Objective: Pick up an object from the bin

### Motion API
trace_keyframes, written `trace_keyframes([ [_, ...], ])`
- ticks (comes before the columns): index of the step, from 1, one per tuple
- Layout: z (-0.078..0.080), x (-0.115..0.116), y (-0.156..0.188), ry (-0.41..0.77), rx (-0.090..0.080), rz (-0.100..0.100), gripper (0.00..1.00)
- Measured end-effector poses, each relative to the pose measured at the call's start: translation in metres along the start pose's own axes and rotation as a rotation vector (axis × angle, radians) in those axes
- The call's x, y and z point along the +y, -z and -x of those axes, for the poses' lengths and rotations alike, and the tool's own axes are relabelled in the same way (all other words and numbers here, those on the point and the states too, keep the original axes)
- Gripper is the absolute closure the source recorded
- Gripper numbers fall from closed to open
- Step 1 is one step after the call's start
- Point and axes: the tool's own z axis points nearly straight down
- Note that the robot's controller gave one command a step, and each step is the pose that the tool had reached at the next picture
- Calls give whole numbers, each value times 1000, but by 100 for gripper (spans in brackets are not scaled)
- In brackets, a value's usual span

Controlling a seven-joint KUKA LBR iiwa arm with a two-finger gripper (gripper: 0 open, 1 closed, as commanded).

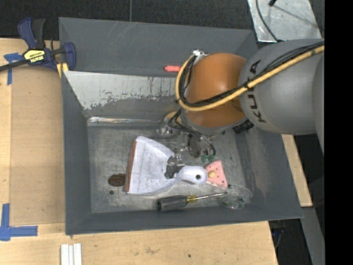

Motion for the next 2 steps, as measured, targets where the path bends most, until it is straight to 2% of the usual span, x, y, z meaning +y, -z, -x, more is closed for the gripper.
trace_keyframes([
  [1,20,19,-36,175,6,3,0],
  [2,19,27,-69,-111,-5,4,100],
])
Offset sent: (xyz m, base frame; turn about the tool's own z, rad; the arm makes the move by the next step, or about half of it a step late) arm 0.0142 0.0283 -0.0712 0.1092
